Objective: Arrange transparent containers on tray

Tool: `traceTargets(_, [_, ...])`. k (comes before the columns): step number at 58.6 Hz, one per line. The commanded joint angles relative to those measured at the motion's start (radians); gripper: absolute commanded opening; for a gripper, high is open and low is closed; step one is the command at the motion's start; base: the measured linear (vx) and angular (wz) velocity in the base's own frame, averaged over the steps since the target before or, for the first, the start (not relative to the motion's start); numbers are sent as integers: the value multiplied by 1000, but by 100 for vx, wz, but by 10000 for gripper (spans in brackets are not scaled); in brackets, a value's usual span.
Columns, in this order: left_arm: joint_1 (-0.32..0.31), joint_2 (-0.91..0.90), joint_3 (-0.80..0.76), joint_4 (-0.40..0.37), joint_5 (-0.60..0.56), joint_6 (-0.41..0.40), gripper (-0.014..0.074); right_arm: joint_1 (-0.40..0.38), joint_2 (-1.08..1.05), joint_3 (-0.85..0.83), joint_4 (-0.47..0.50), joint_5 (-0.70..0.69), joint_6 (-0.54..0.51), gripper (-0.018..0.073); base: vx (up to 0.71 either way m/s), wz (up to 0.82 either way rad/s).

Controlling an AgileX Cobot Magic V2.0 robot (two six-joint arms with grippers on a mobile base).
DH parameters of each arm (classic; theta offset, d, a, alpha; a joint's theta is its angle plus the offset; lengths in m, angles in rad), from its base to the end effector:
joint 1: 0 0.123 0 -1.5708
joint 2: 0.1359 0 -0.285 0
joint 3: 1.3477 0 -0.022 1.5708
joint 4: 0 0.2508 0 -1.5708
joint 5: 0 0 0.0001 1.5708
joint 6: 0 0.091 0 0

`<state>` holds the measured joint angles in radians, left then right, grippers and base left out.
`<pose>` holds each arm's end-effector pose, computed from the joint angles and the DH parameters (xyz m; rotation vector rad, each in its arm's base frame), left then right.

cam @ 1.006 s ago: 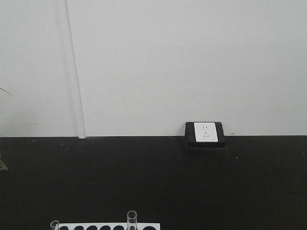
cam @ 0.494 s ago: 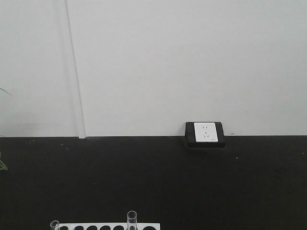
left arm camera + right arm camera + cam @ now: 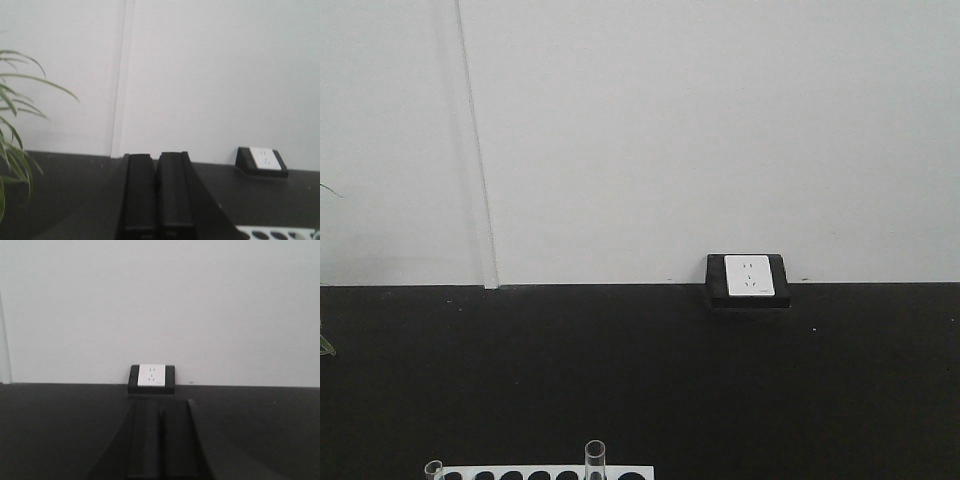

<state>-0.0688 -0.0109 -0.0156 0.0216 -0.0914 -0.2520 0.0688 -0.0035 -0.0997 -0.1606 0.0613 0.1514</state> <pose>0.0529 -0.0038 0.2273 -0.1090 1.3659 -0.2525 0.0498 0.0025 0.2414 -0.0479 1.4403 0.0421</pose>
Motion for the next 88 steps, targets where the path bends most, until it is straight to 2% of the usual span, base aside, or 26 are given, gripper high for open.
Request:
traceTargets(1, [2,12,-162,16,-51,30,-8,1,58,-144,-19,5,6,-11,0,0])
traceTargets(9, [2,119,-403,83,139,87,-8,1,195,-319,-42,86,6,-11,0,0])
traceTargets(17, [2,253,-586,166,261,126,-8,1,344,-425,-46,61,5,-11,0,0])
traceTargets(23, [2,338,-630,182,283,125,-8,1,435,-451,-47,40,5,-11,0,0])
traceTargets(37, [2,480,-624,178,313,114,-3,1,596,-451,-46,32,6,-8,0,0])
traceTargets(48, [2,567,-624,179,302,114,43,1,667,-451,-46,32,6,2,0,0])
traceTargets(54, [2,610,-603,179,286,117,109,1,683,-451,-46,32,6,23,0,0])
traceTargets(60, [2,654,-540,177,217,114,208,1,683,-451,-46,32,6,60,0,0])
traceTargets(71, [-4,722,-378,73,16,114,429,1,683,-451,-46,33,6,165,0,0])
traceTargets(76, [-19,739,-339,66,-25,115,504,1,683,-451,-46,33,6,228,0,0])
traceTargets(81, [-46,760,-327,77,-24,115,545,1,683,-451,-46,33,6,294,0,0])
traceTargets(88, [-94,803,-326,77,-29,115,552,1,683,-451,-46,33,6,368,0,0])
